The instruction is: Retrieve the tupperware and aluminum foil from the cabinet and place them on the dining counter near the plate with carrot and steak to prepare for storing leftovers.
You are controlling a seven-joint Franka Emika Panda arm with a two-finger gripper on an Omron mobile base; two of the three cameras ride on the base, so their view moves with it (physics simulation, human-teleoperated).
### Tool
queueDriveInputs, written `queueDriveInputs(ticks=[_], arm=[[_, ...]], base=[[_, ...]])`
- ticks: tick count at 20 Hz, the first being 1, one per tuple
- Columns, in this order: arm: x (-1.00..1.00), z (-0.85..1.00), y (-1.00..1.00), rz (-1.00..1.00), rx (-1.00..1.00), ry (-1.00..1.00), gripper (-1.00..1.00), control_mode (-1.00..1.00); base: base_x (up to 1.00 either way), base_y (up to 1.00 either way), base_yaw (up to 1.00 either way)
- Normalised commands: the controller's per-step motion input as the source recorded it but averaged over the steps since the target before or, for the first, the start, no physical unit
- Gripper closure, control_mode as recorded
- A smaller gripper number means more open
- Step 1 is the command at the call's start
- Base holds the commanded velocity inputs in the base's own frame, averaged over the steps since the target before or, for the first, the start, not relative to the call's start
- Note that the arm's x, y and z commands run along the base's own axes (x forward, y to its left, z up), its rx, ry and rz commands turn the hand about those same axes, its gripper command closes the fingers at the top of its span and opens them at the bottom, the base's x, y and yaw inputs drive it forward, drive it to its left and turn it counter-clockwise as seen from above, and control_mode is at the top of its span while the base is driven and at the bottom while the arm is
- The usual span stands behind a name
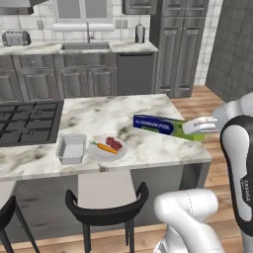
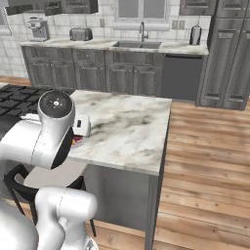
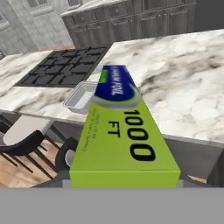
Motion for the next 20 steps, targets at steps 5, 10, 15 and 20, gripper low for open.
queueDriveInputs(ticks=[5, 10, 15, 20], arm=[[0.54, -0.35, 0.0, -0.2, 0.12, 0.0, 1.0, -1.0], [0.43, -0.14, 0.0, -0.19, 0.08, 0.0, 1.0, -1.0], [0.5, -0.1, 0.0, -0.08, 0.07, 0.11, 1.0, -1.0], [0.62, -0.22, 0.0, 0.0, 0.09, 0.23, 1.0, -1.0]], base=[[0.0, 0.0, 0.0], [0.0, 0.0, 0.0], [0.0, 0.0, 0.0], [0.0, 0.0, 0.0]])
